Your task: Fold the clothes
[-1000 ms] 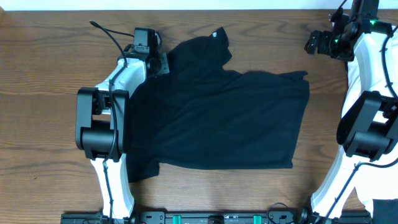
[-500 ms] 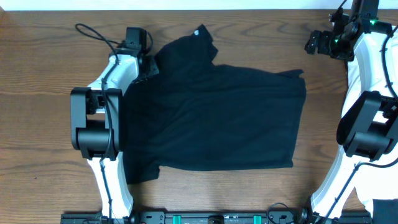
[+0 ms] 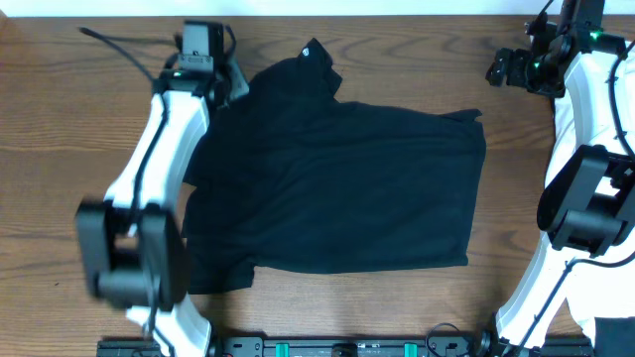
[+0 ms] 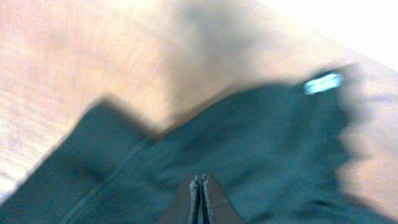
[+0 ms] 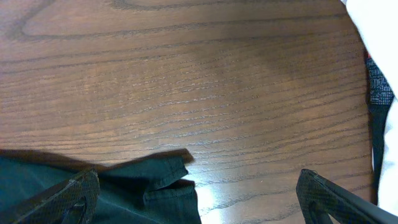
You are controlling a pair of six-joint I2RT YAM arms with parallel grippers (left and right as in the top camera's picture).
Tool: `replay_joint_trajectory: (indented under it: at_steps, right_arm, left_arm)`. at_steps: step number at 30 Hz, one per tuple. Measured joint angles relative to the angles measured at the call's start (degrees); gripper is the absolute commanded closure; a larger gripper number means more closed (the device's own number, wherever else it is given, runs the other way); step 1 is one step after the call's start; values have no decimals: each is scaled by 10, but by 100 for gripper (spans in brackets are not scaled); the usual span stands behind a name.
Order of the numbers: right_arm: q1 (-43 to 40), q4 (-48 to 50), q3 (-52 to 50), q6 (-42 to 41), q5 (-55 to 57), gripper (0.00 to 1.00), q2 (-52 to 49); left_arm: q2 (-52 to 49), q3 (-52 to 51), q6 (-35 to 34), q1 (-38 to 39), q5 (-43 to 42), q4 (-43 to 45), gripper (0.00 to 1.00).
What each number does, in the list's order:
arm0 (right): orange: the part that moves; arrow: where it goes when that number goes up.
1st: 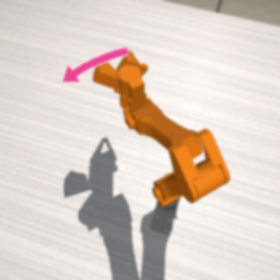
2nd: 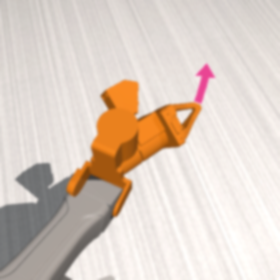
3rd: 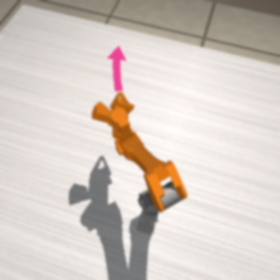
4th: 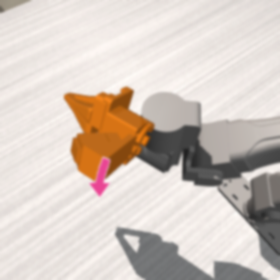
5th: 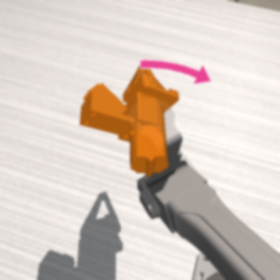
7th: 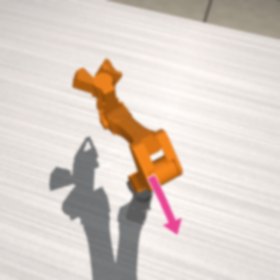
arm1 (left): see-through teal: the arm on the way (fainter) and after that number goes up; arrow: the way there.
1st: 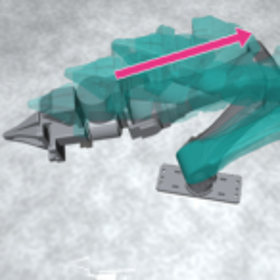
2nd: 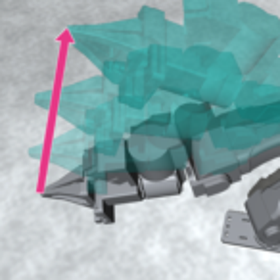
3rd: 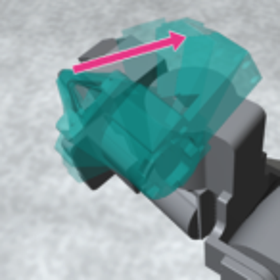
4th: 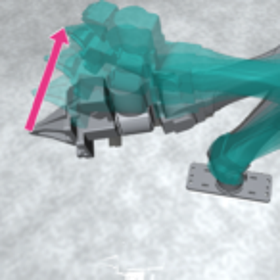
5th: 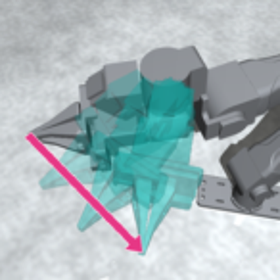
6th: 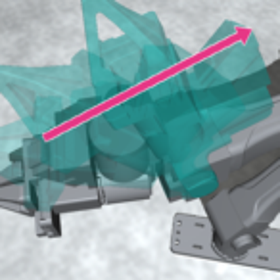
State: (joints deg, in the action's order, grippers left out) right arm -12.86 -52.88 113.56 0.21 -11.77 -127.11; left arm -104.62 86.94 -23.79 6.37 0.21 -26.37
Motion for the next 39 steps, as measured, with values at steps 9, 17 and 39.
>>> replay_joint_trajectory:
  at_steps: [9, 17, 39]
  right_arm:
    - [0, 0, 0, 0, 0, 1, 0]
    - [0, 0, 0, 0, 0, 1, 0]
    - [0, 0, 0, 0, 0, 1, 0]
  left_arm:
    - [37, 58, 74, 66, -45, 26, 94]
    - [-114, 161, 109, 68, -68, -5, 94]
    - [-305, 189, 148, 43, -58, 30, 94]
